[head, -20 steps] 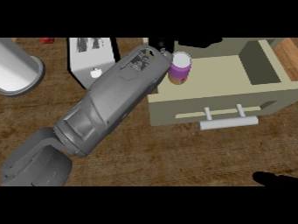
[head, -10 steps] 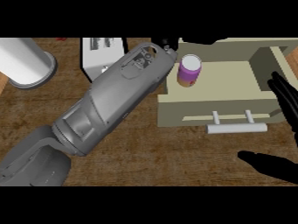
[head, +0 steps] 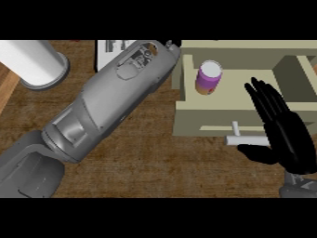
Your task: Pick up the can, place it into the drawer and close the drawer
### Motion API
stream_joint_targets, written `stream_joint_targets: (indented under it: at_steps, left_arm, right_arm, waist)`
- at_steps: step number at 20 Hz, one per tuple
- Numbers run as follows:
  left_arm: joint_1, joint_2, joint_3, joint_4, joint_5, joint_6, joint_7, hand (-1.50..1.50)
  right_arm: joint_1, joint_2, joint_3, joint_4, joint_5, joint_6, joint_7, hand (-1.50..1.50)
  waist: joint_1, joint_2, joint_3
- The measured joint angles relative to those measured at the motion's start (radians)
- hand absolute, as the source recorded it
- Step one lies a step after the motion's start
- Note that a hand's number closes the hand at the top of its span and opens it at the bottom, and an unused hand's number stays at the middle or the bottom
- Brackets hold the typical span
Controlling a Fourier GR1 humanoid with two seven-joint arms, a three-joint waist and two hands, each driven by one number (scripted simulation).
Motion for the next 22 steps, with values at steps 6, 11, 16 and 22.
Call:
stream_joint_targets:
  at_steps: [6, 11, 16, 22]
  left_arm:
    - [0.064, 0.089, -0.013, -0.13, -0.039, -0.01, 0.081, -1.5]
    - [0.123, 0.17, -0.025, -0.253, -0.064, -0.01, 0.152, -1.5]
    - [0.167, 0.247, -0.032, -0.355, -0.079, -0.028, 0.21, -1.5]
    - [0.231, 0.307, -0.04, -0.457, -0.097, -0.029, 0.258, -1.5]
  right_arm:
    - [-0.102, 0.051, -0.025, 0.221, 0.063, -0.143, -0.025, -1.5]
    - [-0.199, 0.051, -0.068, 0.38, 0.086, -0.222, -0.058, -1.5]
    - [-0.294, 0.044, -0.101, 0.539, 0.144, -0.31, -0.07, -1.5]
    - [-0.415, 0.043, -0.146, 0.732, 0.206, -0.433, -0.069, -1.5]
  waist:
    - [0.014, -0.008, -0.006]
    - [0.027, -0.019, -0.017]
    - [0.04, -0.02, -0.021]
    - [0.049, -0.018, -0.022]
